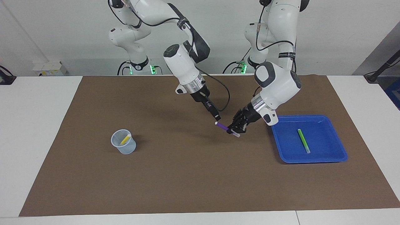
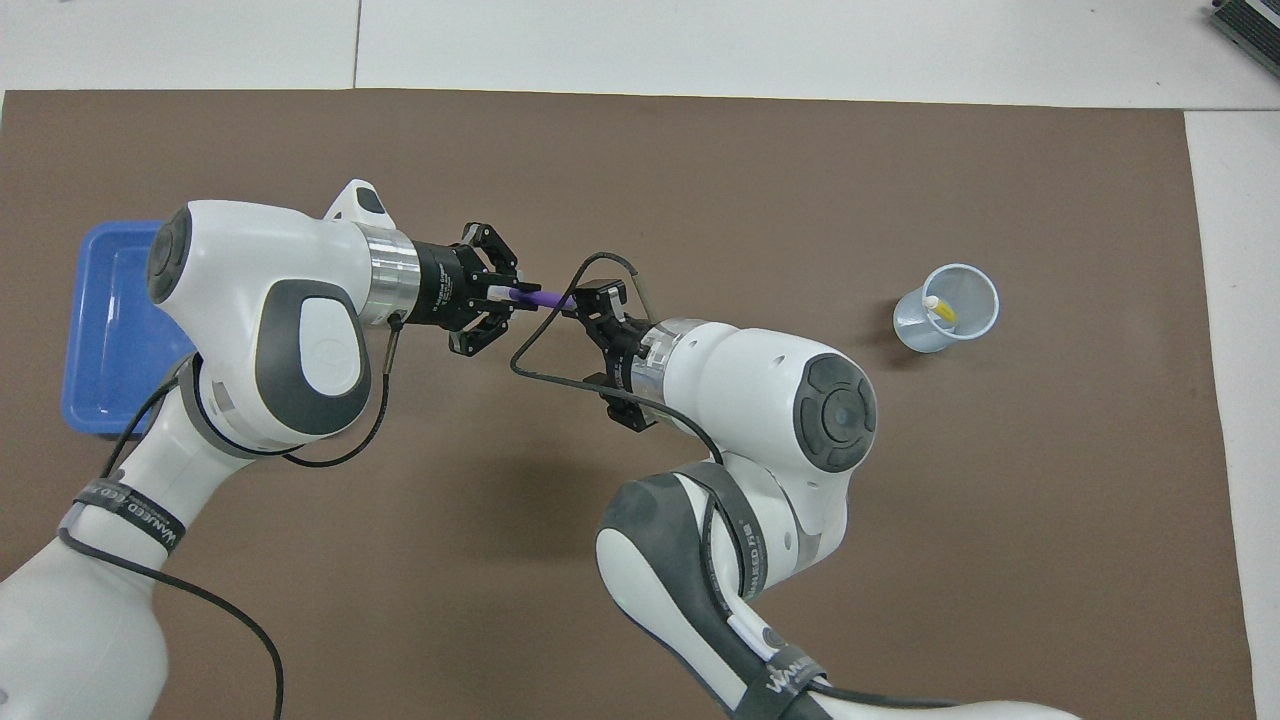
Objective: Transfer and insert pens with both arms
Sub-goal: 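Lift the purple pen with the left gripper toward the right gripper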
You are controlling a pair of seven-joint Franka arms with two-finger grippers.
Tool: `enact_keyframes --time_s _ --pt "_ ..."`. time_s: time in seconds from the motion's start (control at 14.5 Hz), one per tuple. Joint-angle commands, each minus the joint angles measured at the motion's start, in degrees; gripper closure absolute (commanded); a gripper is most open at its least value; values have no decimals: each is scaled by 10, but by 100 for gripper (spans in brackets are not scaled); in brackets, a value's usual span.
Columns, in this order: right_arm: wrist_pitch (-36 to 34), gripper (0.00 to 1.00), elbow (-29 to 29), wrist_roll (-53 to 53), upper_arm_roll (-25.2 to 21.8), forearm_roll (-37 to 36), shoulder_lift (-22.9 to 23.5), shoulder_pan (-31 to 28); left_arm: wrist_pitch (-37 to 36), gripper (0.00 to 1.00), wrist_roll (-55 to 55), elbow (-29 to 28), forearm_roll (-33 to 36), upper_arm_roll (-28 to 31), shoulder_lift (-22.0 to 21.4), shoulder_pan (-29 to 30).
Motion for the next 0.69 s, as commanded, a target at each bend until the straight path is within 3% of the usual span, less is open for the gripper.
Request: enact_keyframes --time_s 0.0,0.62 --pt "11 23 20 -17 3 16 13 -7 11 100 0 -11 -12 8 -6 -23" --pt "10 27 22 -19 4 15 26 -27 -37 100 1 -7 -28 4 -15 -8"
